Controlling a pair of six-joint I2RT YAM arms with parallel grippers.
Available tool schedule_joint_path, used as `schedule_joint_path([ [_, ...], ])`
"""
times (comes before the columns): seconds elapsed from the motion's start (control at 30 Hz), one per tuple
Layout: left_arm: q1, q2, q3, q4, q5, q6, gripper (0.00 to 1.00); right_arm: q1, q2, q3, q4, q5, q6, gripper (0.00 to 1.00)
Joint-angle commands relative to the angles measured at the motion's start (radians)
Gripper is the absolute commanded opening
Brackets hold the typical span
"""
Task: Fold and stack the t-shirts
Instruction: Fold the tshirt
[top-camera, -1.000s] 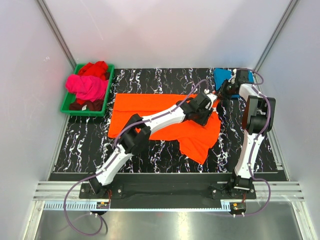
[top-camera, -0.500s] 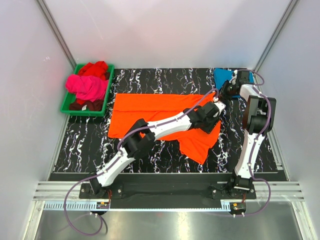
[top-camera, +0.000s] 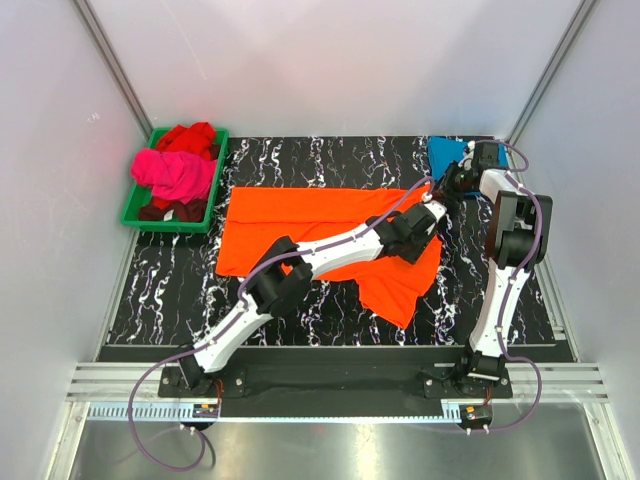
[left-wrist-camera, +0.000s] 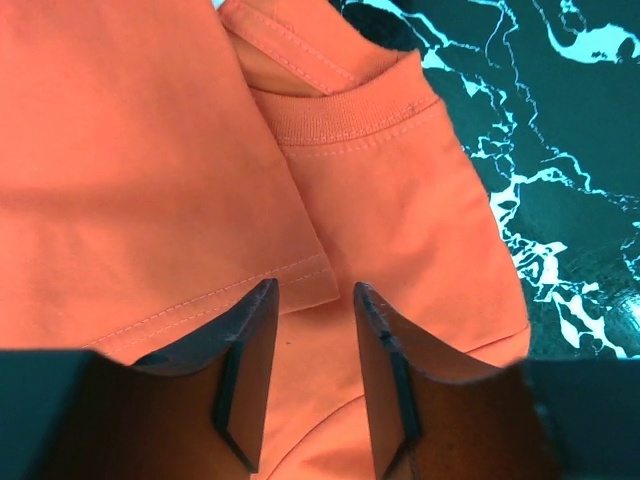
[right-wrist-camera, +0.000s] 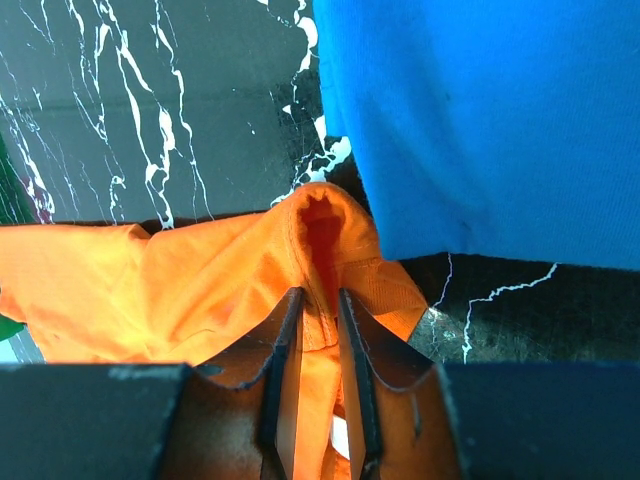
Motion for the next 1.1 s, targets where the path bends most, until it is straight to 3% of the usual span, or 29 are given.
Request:
schedule_joint_path([
  [0.0,0.002,0.014,0.044,0.049,0.007,0.016,0.40,-0.005,-0.025,-0.001,0.027,-0.021,0.002,0.27],
  [0.13,0.002,0.019,0.043,0.055,0.036,0.013,0.30,-0.005,-0.022,0.005,0.030,-0.023,0.007,0.27],
  [0.2,0.003,0.017,0.040,0.053,0.032,0.013,0.20,-0.005,-0.016,0.011,0.031,-0.024,0.012,0.27],
  [0.23,0.005,0.011,0.040,0.049,0.023,0.013,0.09,-0.005,-0.011,0.015,0.031,-0.026,0.012,0.27],
  [0.3,0.008,-0.014,0.032,0.044,0.016,0.004,0.00,-0.005,0.001,0.025,0.033,-0.033,0.018,0.27],
  [0.37,0.017,-0.047,0.015,0.050,0.018,-0.006,0.00,-0.005,0.006,0.027,0.040,-0.046,0.031,0.25],
  [0.5,0.041,-0.081,0.012,0.052,0.058,-0.027,0.00,-0.007,-0.013,0.001,0.076,-0.060,0.047,0.05],
  [0.57,0.052,-0.093,0.005,0.052,0.067,-0.045,0.00,-0.007,-0.016,-0.005,0.077,-0.060,0.050,0.00],
  [1.07,0.071,-0.240,-0.132,0.096,0.115,-0.062,0.00,-0.022,-0.069,-0.054,0.042,-0.037,0.055,0.00],
])
